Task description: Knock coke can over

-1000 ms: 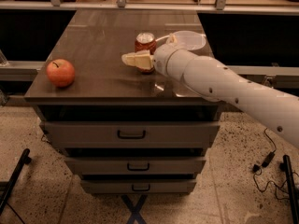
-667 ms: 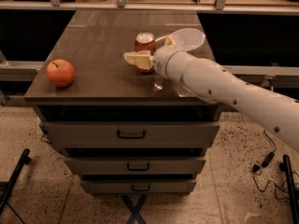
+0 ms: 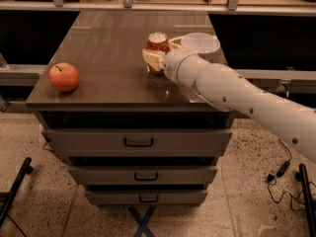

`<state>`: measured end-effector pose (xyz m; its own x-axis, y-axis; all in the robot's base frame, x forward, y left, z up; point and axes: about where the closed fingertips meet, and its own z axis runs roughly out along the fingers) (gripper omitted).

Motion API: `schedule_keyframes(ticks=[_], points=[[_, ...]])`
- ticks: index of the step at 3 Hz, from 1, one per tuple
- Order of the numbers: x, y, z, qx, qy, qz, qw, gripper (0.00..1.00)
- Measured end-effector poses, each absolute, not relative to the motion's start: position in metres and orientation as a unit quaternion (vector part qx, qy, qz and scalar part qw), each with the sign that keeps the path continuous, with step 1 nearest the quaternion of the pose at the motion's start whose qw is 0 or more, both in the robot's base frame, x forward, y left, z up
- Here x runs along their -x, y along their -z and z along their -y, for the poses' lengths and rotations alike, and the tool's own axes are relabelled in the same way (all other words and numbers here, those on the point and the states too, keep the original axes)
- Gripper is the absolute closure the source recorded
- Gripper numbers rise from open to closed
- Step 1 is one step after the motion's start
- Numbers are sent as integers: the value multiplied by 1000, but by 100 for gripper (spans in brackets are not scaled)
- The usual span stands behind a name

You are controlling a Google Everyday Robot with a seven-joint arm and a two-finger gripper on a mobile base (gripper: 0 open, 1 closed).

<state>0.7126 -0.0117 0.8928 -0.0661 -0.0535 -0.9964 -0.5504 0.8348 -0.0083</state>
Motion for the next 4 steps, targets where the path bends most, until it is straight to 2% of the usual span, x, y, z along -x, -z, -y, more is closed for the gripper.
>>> schedule_keyframes(ticks=[1,2,4], points=[[-709,-904,8,227,-192,-700,649,85],[-703,-924,2,254,-190,-701,639,100],[-682,-955,3,344,-150,-740,558,100]])
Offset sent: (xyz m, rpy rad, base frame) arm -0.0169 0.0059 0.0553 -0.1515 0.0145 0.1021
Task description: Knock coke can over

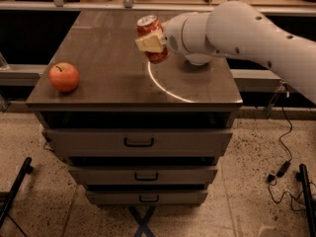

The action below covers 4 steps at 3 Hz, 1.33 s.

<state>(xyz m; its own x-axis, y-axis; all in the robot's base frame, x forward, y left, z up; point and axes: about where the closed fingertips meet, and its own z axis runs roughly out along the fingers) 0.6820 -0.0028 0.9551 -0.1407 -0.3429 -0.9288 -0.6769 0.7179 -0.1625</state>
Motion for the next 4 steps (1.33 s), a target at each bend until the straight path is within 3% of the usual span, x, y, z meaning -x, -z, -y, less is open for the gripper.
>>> schedule_keyframes(ticks=[3,4], points=[[-686,-969,-14,461,-110,-765,436,100],[-687,-969,-14,460,-110,-765,437,100]])
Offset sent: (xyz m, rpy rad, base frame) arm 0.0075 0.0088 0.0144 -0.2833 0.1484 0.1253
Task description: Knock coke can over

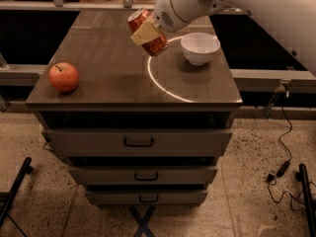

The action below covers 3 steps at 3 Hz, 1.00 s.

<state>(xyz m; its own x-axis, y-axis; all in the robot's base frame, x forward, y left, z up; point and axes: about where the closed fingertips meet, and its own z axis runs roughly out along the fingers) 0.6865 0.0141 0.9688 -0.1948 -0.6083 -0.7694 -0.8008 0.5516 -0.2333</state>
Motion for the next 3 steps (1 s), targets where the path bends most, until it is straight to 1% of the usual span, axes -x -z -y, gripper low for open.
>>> schedule_keyframes(ticks=[1,3], points=[[-686,-965,-19,475,-112,-766,419,100],[-688,-949,-37,553,-93,-761,325,100]])
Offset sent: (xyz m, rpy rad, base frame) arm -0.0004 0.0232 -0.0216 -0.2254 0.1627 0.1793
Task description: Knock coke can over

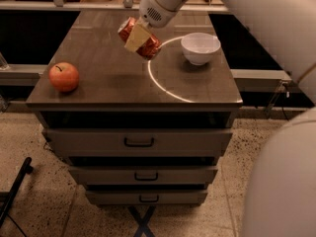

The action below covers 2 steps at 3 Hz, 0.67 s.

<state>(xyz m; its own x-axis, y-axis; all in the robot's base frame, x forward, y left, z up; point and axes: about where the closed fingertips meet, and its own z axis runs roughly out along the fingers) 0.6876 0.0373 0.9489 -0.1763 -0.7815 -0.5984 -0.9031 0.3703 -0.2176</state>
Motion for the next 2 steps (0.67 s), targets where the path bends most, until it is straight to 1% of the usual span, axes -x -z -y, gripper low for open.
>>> schedule_keyframes(ticks=[1,2], points=[[-686,-935,-46,599,-66,-754,262,100],[-679,-913,-55,648,-9,-738,189,100]])
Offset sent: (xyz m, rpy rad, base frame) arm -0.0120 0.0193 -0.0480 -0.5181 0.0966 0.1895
